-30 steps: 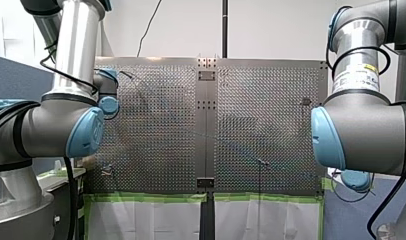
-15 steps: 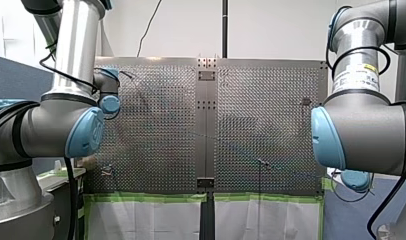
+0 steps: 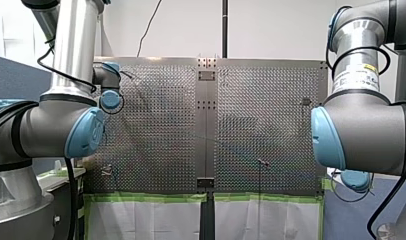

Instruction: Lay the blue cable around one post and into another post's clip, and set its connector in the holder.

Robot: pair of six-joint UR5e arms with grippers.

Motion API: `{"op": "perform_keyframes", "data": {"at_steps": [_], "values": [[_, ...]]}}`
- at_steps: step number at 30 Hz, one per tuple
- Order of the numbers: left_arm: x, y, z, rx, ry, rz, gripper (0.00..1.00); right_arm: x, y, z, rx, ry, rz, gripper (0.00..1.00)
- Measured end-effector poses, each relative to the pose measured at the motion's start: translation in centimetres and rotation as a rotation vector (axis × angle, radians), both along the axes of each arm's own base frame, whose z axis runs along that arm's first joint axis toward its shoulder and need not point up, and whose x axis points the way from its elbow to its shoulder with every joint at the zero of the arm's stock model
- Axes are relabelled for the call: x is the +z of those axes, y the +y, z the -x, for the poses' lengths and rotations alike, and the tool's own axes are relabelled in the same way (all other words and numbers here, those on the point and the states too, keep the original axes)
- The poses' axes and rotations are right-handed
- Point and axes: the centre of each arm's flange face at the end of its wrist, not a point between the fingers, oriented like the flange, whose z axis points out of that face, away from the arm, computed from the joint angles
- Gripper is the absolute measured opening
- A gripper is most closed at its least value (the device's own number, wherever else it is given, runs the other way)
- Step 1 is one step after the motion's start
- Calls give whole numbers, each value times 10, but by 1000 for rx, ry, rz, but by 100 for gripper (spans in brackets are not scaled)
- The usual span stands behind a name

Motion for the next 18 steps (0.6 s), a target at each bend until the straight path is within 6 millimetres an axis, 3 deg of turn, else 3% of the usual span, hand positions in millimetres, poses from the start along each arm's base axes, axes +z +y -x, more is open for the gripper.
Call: {"op": "perform_keyframes", "data": {"at_steps": [18], "values": [[-13, -17, 11, -158, 68, 172, 100, 0, 0, 0, 2, 1, -2, 0]]}}
